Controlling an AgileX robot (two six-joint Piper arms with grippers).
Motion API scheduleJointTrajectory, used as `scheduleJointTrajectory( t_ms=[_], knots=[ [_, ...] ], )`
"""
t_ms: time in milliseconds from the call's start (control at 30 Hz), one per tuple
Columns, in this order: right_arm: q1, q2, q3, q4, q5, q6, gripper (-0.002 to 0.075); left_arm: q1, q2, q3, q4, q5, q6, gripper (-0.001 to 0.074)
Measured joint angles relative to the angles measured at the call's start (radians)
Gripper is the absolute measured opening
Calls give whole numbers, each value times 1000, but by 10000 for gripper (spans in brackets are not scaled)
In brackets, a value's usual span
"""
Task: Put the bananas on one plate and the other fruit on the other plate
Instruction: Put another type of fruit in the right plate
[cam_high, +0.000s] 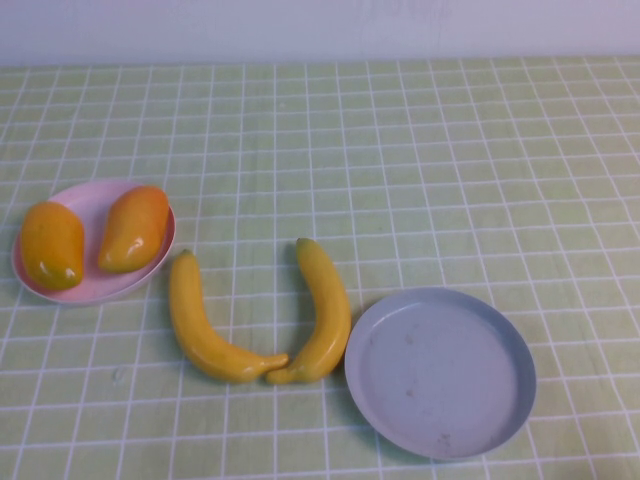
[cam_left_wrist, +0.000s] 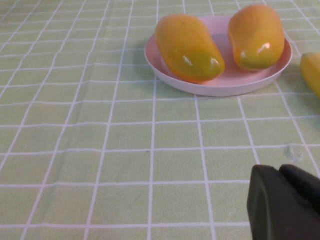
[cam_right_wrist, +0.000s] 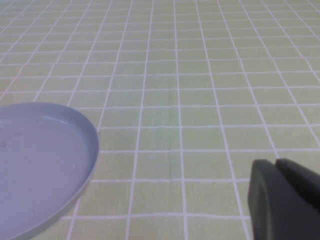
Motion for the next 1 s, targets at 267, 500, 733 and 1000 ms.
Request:
scheduleJointTrajectory(
  t_ms=[267,500,733,1000],
  knots=[
    [0,0,0,0,0,0,-17,0,0,0,0,2,0,-4],
    [0,0,0,-3,-4,0,-17,0,0,0,0,2,0,-4],
    [0,0,0,271,-178,0,-17,0,0,0,0,2,0,-4],
    [0,0,0,598,-343,2,-17,0,0,0,0,2,0,-4]
  ],
)
